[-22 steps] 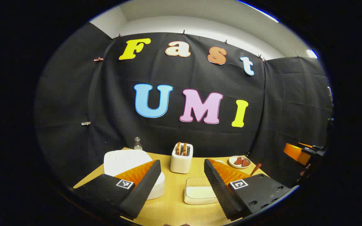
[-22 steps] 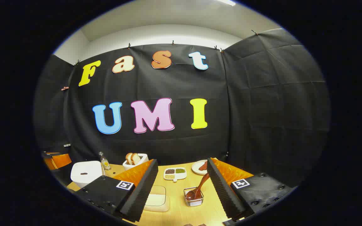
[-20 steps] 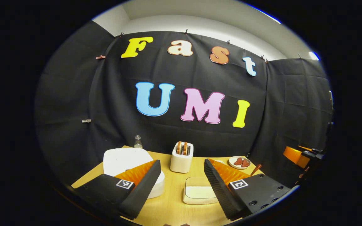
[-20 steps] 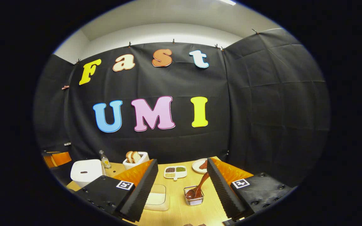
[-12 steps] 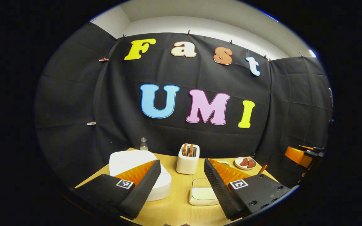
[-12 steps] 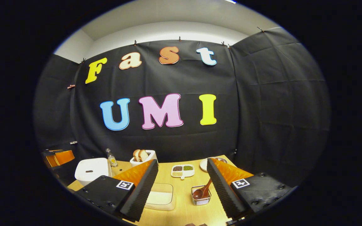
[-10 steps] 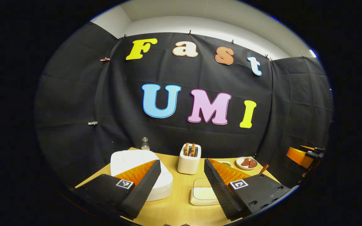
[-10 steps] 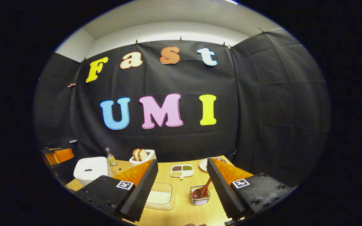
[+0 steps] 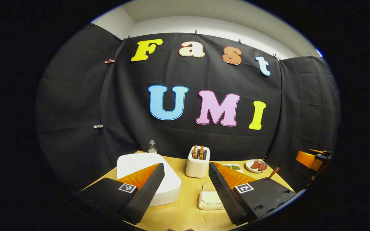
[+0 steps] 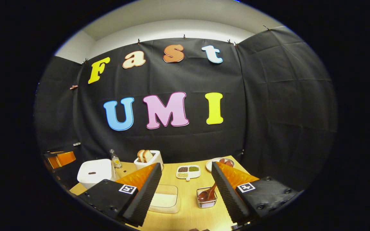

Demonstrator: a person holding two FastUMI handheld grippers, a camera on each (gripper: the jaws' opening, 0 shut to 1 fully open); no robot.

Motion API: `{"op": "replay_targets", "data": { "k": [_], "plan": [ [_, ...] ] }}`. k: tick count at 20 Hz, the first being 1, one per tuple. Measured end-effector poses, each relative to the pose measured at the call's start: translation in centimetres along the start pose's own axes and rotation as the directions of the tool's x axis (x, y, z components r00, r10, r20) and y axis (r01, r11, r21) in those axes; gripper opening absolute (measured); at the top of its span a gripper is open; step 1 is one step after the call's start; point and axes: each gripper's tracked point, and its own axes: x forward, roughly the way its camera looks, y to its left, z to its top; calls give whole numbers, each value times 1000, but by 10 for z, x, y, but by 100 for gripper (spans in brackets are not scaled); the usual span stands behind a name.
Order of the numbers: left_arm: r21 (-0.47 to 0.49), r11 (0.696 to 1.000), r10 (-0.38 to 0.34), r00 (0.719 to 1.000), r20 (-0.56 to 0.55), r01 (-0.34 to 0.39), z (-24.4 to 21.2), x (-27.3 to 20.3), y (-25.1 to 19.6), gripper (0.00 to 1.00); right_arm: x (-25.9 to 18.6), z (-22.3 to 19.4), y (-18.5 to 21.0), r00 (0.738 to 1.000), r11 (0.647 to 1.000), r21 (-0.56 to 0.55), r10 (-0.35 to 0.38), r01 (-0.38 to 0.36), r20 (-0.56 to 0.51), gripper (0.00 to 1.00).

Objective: Close the left gripper, press the button to open the rice cooker; take a wooden spoon from the chopstick holder with the right hand, scoop a spoonful of rice and pour it into the rice cooker, then put the wooden spoon back into the chopstick holder.

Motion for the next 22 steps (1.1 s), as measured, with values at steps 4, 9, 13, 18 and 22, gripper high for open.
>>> {"op": "replay_targets", "data": {
  "k": [4,9,13,18,22],
  "plan": [
    [29,999,17,1000,-6,-17,2,7,9,95,2,-9,-4,1000,1000,-3,-15,14,-19,98],
    [-23,1000,20,999,-34,-20,3,21,21,95,5,-15,-13,998,999,3,-40,40,-39,98],
    [-8,999,48,998,-46,-49,0,36,46,92,1,-22,-22,996,998,12,-65,65,-65,98],
    [-15,997,77,994,-80,-78,-4,54,81,71,-7,-29,-38,991,995,-19,-102,100,-86,97],
    [-28,998,60,985,-160,-65,-22,70,107,50,-16,-28,-53,984,988,5,-157,157,-83,98]
  ]
}}
